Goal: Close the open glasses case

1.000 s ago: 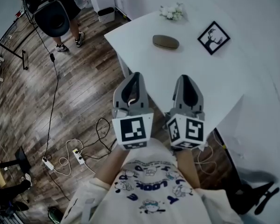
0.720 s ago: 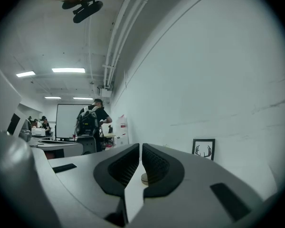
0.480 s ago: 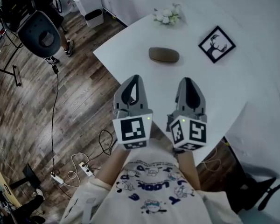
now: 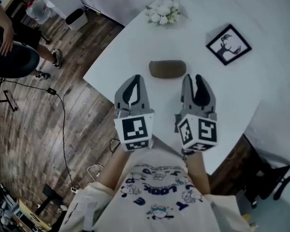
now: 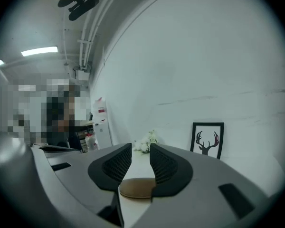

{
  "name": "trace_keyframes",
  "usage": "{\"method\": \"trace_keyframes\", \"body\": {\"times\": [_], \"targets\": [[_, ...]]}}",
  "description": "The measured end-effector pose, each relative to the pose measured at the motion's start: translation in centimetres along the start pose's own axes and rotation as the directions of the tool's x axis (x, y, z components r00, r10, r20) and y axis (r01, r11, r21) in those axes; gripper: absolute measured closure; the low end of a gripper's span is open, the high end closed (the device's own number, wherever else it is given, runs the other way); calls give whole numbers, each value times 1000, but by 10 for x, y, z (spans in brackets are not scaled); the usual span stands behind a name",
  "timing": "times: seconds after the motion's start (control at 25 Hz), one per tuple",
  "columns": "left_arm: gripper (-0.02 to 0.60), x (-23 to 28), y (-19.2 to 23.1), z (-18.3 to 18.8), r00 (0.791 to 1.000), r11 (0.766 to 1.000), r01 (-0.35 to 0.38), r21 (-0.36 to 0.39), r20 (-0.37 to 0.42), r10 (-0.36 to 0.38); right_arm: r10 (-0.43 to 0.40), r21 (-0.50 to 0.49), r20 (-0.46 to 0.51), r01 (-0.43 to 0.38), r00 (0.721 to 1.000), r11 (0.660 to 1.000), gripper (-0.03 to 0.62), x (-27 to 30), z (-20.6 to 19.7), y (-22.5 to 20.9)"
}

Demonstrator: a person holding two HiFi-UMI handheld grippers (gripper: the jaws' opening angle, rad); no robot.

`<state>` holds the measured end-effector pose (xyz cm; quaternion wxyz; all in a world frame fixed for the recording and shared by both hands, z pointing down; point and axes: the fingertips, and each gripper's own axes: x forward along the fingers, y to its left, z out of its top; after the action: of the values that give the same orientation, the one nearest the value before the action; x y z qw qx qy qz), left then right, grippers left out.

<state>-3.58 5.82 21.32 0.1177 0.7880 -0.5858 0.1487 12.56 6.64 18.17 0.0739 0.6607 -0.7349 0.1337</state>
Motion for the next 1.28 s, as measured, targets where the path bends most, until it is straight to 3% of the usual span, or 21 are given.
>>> {"method": "trace_keyframes", "body": {"times": [0.2, 0.36, 0.52, 0.68, 0.76, 0.88, 1.0, 1.12, 1.2, 1.28], "targets": [[584, 61, 13, -17, 993, 995, 96, 37, -79, -93, -28, -1, -103, 28, 994, 1000, 471, 54, -24, -11], [584, 100, 15, -38, 968, 973, 220, 69, -137, -209, -49, -30, -193, 44, 980, 999, 448, 87, -50, -19], [580, 128, 10, -62, 914, 924, 375, 79, -195, -355, -47, -33, -271, 40, 961, 999, 433, 110, -73, -25], [580, 149, 12, -86, 869, 872, 468, 143, -252, -426, -31, -62, -332, 11, 943, 998, 419, 128, -92, -30], [580, 156, 14, -98, 845, 846, 508, 160, -281, -454, 3, -78, -367, -34, 930, 996, 404, 135, -100, -27], [552, 162, 16, -113, 800, 805, 573, 155, -318, -509, 98, -118, -433, -164, 896, 979, 371, 142, -111, -15], [509, 167, 15, -120, 752, 741, 641, 198, -353, -556, 216, -139, -486, -319, 847, 937, 348, 145, -116, -3], [484, 170, 12, -127, 704, 668, 700, 250, -397, -589, 308, -163, -552, -462, 775, 872, 322, 142, -119, 11], [471, 171, 11, -131, 671, 608, 736, 296, -430, -603, 353, -206, -600, -566, 717, 798, 302, 139, -123, 21], [458, 172, 9, -136, 638, 541, 769, 341, -467, -612, 362, -267, -675, -670, 643, 692, 278, 133, -132, 25]]}}
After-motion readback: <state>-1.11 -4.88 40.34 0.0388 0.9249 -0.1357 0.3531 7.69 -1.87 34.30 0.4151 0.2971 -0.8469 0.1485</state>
